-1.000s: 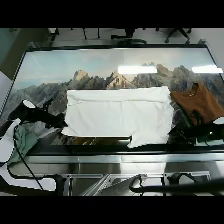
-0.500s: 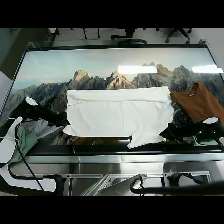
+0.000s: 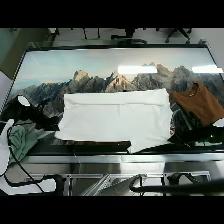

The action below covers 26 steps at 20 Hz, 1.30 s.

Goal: Fold the shirts.

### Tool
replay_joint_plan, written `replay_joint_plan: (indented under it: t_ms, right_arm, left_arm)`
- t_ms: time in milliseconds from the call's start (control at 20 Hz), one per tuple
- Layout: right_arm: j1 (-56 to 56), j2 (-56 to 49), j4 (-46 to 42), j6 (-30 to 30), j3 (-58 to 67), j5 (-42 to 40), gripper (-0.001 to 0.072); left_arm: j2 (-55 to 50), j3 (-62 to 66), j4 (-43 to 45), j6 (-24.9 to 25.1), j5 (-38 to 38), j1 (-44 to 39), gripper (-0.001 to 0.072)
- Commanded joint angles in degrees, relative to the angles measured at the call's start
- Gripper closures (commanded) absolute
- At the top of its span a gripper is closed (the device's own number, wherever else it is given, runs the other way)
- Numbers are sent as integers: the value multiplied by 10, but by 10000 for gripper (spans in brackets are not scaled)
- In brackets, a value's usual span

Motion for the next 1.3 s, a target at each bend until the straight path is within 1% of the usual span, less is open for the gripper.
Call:
replay_joint_plan:
  t_ms: [0,100,200,300,400,500,600,750,850,950,1000,1050,1100,1150,1200,1250]
  right_arm:
    - [-19,59,-43,30,0,-28,682]
    - [-19,55,41,-10,2,-46,682]
    - [-18,35,160,-62,14,-79,682]
    - [-14,-2,269,-109,42,-127,682]
    - [0,-57,338,-146,88,-174,682]
    - [24,-129,376,-176,151,-206,681]
    - [53,-207,381,-193,217,-232,681]
    - [87,-323,381,-212,297,-254,681]
    - [99,-384,381,-219,326,-256,681]
    - [99,-418,381,-224,335,-263,680]
    - [96,-421,380,-229,335,-264,680]
    - [87,-418,375,-229,337,-259,670]
    - [75,-412,356,-229,344,-246,567]
    - [62,-403,330,-228,351,-230,397]
    - [48,-391,298,-228,355,-214,322]
    - [38,-379,264,-228,355,-207,310]
  left_arm:
    - [24,0,41,-10,-38,31,696]
    - [24,2,17,2,-36,27,696]
    - [18,22,9,5,-19,6,696]
    - [-5,72,9,4,-21,-19,696]
    - [-38,138,9,-5,-24,-44,696]
    - [-80,211,9,-18,-21,-63,696]
    - [-129,280,9,-23,-17,-79,696]
    - [-202,351,11,-28,-7,-97,695]
    - [-248,384,12,-35,-13,-99,695]
    - [-289,418,11,-44,-25,-99,686]
    - [-302,434,10,-50,-33,-99,526]
    - [-314,456,10,-57,-44,-99,128]
    - [-322,479,9,-66,-55,-100,15]
    - [-325,500,10,-66,-63,-102,15]
    - [-326,520,10,-66,-65,-102,15]
    - [-324,536,10,-71,-66,-101,16]
